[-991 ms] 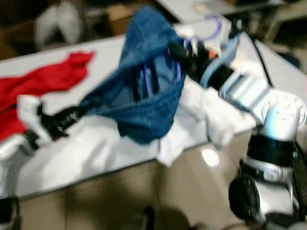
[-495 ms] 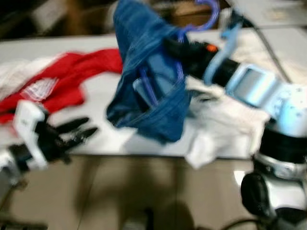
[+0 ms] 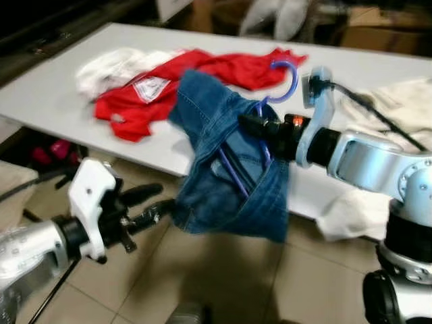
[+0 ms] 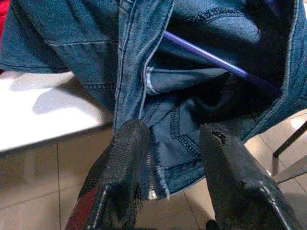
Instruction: Hang hanger
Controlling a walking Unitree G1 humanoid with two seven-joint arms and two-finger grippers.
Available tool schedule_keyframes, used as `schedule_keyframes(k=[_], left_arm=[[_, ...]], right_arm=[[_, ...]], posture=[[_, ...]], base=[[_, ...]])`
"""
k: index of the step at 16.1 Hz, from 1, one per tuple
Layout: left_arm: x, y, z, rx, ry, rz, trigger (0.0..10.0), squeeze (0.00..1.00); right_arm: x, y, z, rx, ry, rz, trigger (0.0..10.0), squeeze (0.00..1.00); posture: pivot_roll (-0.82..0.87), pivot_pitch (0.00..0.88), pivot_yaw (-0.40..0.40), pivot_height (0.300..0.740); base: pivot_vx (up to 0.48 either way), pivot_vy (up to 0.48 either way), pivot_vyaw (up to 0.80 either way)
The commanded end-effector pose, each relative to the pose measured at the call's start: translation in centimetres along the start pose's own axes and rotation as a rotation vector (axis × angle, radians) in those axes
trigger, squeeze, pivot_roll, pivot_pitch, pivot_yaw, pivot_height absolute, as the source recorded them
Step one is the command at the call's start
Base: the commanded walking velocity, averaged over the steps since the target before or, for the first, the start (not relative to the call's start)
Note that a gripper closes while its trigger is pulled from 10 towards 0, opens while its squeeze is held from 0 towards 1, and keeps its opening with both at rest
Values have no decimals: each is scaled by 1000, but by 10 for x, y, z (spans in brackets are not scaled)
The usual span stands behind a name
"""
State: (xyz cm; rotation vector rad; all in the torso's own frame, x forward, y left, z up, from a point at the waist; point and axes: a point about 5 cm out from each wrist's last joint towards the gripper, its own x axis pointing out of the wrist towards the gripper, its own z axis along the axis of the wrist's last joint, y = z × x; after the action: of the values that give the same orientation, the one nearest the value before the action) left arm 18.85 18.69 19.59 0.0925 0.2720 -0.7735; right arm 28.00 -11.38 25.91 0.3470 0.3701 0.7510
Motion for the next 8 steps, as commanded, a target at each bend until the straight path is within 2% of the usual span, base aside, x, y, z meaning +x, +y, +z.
schedule_keyframes(k=[1, 4, 8], left_arm=[[-1, -5, -5, -36, 18, 21, 10000, 0], [-7, -16, -11, -47, 51, 56, 10000, 0], [-7, -20, -13, -36, 78, 79, 10000, 0]], right_arm=[[1, 11, -6, -35, 51, 45, 10000, 0], [0, 21, -13, -63, 99, 101, 10000, 0], [-1, 23, -13, -79, 100, 111, 10000, 0]], posture=[[-66, 133, 39, 740], [-60, 145, -9, 740], [-56, 155, -10, 740]], base=[[0, 0, 800], [0, 0, 800], [0, 0, 800]])
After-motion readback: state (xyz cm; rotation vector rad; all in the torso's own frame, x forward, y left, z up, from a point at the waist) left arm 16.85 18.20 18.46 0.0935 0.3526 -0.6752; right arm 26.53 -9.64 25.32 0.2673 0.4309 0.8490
